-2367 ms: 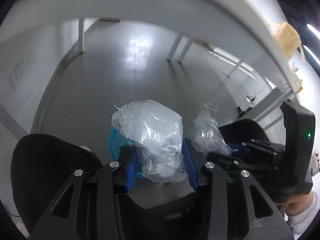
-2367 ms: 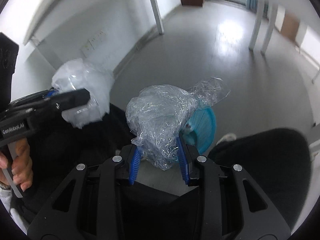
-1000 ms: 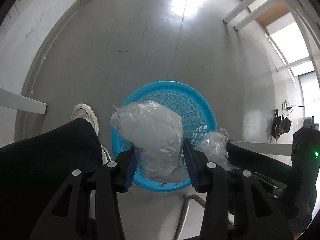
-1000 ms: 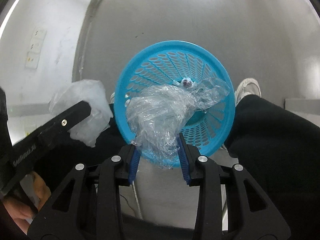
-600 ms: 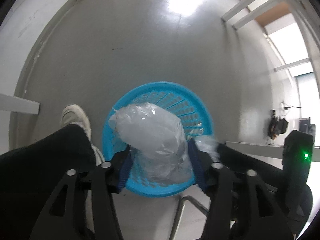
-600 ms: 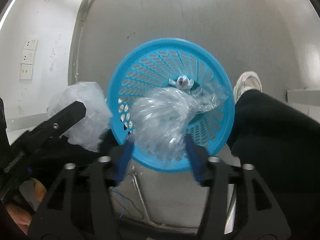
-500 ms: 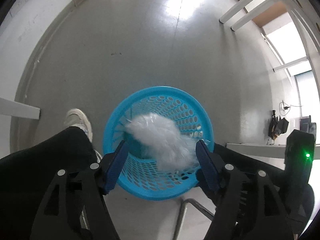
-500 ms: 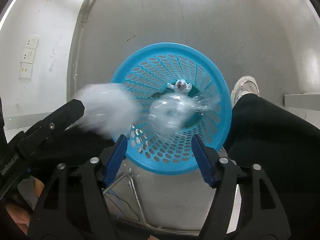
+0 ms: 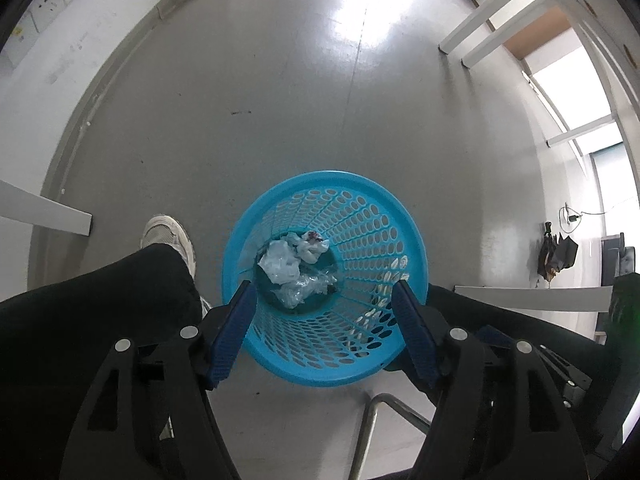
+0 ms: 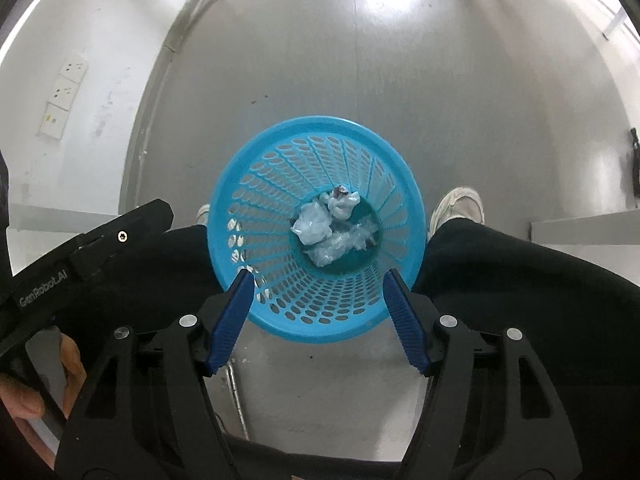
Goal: Collect trash
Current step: 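Open the left tool and right tool to drop the plastics into the basket, then raise both tools back toward the remaining trash on the table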
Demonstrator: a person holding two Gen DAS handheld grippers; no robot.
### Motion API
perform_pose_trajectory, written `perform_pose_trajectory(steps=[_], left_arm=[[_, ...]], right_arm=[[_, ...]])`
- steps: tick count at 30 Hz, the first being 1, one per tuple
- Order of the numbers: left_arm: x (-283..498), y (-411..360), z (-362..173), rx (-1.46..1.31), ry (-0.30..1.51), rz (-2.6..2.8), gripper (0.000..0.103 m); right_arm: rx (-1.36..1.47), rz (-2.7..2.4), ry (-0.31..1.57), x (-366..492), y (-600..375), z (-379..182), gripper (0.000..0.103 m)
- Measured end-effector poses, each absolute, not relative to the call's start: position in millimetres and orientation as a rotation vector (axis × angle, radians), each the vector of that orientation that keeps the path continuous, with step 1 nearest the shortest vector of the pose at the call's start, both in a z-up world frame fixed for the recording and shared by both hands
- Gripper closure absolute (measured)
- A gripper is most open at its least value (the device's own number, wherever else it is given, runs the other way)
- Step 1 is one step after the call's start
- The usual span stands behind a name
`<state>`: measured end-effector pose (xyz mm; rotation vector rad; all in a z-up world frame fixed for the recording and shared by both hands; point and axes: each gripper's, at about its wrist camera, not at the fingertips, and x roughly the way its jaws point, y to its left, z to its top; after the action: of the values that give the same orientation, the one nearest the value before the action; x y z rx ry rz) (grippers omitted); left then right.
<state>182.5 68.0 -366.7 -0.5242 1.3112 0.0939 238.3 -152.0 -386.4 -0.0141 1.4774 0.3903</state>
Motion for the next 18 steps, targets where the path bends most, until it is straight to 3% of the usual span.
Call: perform_pose_trajectory(steps=[18], left_arm=[[112.4, 50.9, -284.8, -0.392, 1.088, 0.037, 0.026]], right_arm=[[-0.059, 0.473, 1.128, 155.5, -185.4, -272.3, 0.030]])
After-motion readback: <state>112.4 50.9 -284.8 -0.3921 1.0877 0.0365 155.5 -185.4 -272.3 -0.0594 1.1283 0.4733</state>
